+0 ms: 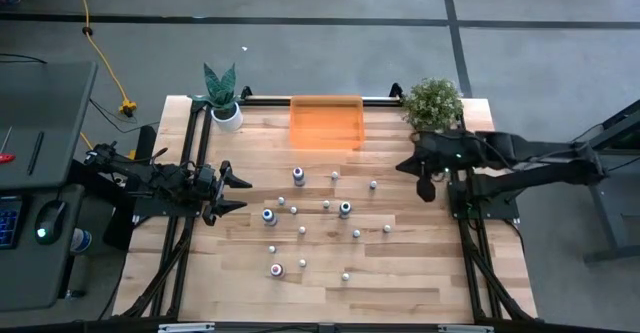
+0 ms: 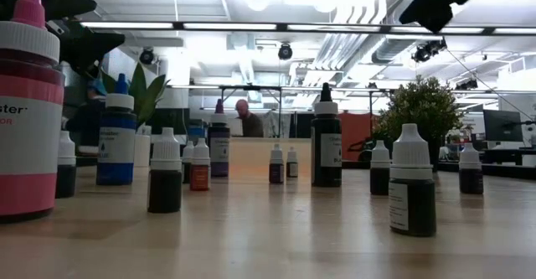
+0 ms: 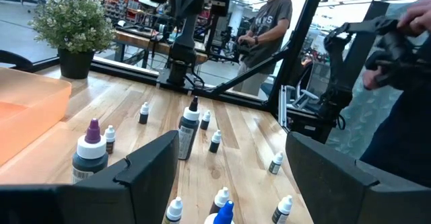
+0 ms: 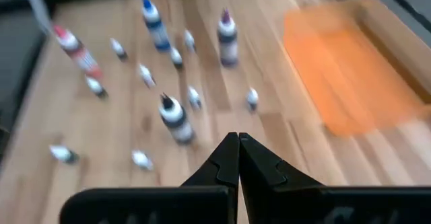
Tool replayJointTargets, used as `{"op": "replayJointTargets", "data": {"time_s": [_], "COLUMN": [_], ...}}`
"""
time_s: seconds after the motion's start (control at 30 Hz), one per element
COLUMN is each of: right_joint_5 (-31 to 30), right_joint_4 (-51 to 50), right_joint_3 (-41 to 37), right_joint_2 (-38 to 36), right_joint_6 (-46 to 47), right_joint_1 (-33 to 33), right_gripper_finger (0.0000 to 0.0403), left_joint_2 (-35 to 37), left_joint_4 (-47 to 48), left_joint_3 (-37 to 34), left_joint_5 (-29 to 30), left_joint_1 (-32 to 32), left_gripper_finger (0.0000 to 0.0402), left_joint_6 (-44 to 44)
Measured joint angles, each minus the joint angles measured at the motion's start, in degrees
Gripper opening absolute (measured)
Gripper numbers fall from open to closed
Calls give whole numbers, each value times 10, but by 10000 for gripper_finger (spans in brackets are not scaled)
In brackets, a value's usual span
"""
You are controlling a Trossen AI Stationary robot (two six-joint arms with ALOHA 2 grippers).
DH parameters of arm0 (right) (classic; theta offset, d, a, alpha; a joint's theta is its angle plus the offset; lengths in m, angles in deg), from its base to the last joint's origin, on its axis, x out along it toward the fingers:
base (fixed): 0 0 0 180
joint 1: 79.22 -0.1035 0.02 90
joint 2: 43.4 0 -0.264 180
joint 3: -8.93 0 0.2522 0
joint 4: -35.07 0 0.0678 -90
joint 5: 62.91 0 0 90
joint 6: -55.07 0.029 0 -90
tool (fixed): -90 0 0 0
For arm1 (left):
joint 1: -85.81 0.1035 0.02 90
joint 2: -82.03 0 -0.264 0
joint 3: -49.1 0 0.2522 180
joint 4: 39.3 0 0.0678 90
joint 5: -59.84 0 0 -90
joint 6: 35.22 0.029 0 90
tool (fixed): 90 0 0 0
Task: Pick & Place food coloring
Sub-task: Put the small black food coloring bottle into the orange bin
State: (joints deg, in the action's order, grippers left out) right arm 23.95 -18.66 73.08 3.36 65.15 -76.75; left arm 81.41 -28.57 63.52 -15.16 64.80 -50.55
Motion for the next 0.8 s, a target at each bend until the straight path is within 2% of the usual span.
{"op": "replayJointTargets", "data": {"time_s": [0.17,0.3,0.43,0.8], "right_joint_5": [-10,-10,-10,-13], "right_joint_4": [-135,-199,-208,-200], "right_joint_3": [102,154,167,162], "right_joint_2": [98,169,225,320], "right_joint_6": [-46,-88,-115,-101], "right_joint_1": [15,18,17,18], "right_gripper_finger": [0,0,0,1], "left_joint_2": [0,0,0,0], "left_joint_4": [0,0,0,0], "left_joint_3": [0,0,0,0], "left_joint_5": [0,0,0,0], "left_joint_1": [0,0,0,0], "left_gripper_finger": [271,271,271,271], "left_joint_6": [0,0,0,0]}}
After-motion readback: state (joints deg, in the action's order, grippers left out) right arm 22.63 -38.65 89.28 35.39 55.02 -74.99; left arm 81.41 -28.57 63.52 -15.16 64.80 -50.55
